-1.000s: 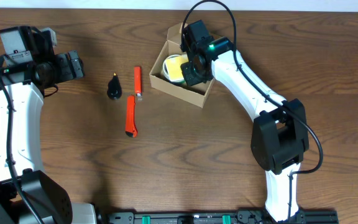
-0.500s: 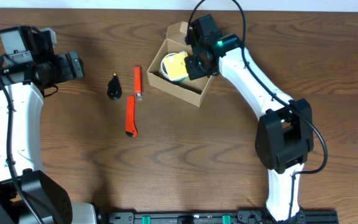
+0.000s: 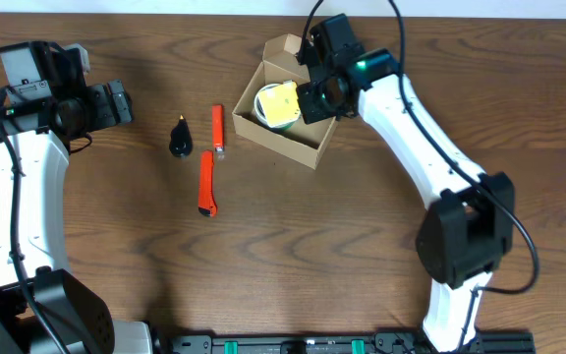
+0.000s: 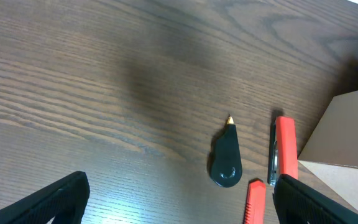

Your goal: Pack container

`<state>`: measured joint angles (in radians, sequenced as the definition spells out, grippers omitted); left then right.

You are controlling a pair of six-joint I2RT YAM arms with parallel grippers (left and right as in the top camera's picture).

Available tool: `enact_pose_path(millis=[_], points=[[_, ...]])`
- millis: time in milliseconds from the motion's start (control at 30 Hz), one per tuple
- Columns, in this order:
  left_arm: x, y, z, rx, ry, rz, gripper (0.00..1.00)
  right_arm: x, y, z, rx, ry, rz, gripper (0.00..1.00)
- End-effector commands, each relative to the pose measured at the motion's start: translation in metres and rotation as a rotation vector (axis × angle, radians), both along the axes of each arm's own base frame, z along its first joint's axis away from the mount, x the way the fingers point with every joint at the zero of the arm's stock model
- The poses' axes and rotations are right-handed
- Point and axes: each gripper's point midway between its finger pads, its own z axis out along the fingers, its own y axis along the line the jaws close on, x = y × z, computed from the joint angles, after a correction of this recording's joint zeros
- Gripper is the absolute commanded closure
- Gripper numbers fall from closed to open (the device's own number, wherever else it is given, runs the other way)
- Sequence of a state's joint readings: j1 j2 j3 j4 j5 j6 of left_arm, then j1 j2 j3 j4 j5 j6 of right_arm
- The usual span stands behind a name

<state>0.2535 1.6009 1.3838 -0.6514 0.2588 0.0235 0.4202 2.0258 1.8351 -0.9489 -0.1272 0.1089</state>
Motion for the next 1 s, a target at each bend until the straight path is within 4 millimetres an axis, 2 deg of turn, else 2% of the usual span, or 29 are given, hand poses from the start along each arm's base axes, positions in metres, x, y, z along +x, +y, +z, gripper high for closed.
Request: enact_pose_path(millis=[0, 300, 367, 567, 733, 967], points=[[0.003, 0.002, 0.009, 0.012, -0.018, -0.003, 0.05, -0.011, 0.004, 0.023, 0.018, -0.028, 0.034, 0.99], [0.003, 0.002, 0.009, 0.012, -0.018, -0.003, 0.05, -0.012, -0.022, 0.013, -0.076, 0.000, -0.022, 0.99], [0.003, 0.002, 0.009, 0.012, -0.018, -0.003, 0.05, -0.017, -0.024, 0.010, -0.082, 0.027, -0.026, 0.99], [0.003, 0.002, 0.009, 0.012, -0.018, -0.003, 0.05, -0.042, -0.007, 0.004, -0.082, 0.096, 0.032, 0.99], [0.003, 0.002, 0.009, 0.012, -0.018, -0.003, 0.05, -0.071, 0.005, -0.011, -0.122, 0.168, 0.087, 0.99], [0.003, 0.002, 0.009, 0.012, -0.018, -0.003, 0.05, -0.093, -0.002, -0.045, -0.164, 0.252, 0.095, 0.99]])
